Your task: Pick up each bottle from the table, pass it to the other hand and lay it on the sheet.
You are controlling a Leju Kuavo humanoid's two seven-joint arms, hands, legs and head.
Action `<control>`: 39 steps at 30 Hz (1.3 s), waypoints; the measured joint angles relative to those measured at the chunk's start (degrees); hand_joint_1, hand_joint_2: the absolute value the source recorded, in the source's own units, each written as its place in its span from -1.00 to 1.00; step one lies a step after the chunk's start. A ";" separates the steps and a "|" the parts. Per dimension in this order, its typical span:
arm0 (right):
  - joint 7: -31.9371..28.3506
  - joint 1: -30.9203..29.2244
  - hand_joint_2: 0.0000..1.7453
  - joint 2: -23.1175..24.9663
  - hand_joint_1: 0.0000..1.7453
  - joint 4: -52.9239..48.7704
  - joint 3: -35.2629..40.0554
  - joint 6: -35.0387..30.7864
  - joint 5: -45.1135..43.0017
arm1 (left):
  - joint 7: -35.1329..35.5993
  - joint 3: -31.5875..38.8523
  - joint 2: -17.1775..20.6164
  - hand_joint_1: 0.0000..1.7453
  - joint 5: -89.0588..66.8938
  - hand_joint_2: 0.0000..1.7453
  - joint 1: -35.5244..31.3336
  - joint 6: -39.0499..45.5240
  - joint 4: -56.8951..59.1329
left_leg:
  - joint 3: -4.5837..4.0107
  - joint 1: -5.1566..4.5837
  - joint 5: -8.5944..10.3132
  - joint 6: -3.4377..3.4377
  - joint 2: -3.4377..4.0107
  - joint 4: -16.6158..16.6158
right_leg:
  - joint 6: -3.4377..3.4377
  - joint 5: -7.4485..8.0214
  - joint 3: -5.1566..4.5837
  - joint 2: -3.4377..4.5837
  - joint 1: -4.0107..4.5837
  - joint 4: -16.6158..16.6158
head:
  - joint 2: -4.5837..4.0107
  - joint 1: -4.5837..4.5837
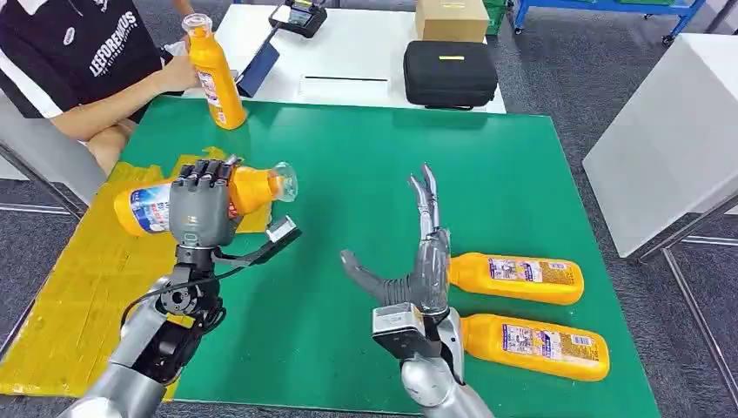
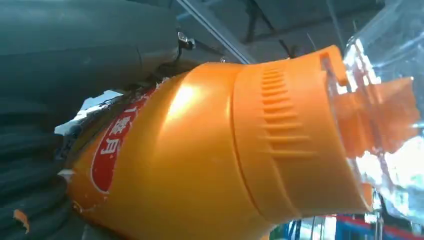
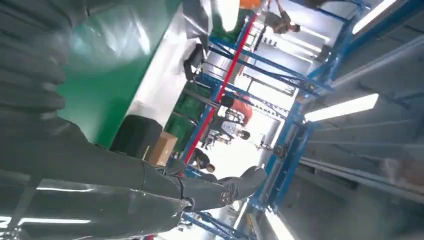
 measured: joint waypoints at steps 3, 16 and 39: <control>0.00 0.19 1.00 -0.44 -1.00 -1.62 -0.22 -0.76 -0.65 | 0.30 -1.61 1.24 1.00 -0.02 1.00 -1.21 0.00 4.31 | 0.00 -0.01 -0.01 0.00 0.04 0.00 | 0.00 0.00 -0.01 0.01 0.00 0.00 | 0.00 -0.02; -0.15 0.28 1.00 -1.07 -1.00 -4.18 -0.90 -1.55 -1.29 | 3.23 -8.37 2.66 1.00 -0.09 1.00 -3.57 0.04 16.64 | 0.00 0.01 0.00 0.00 0.03 0.00 | 0.00 0.00 -0.01 0.01 0.01 0.00 | 0.00 -0.02; 0.33 0.67 1.00 -1.29 -1.00 -4.11 -0.90 -1.00 1.33 | -2.17 -10.32 3.41 -1.00 4.46 1.00 -4.03 -1.66 30.83 | 0.01 0.01 -0.01 -0.01 0.00 -0.01 | -0.01 -0.01 0.02 0.00 0.01 0.00 | 0.00 0.00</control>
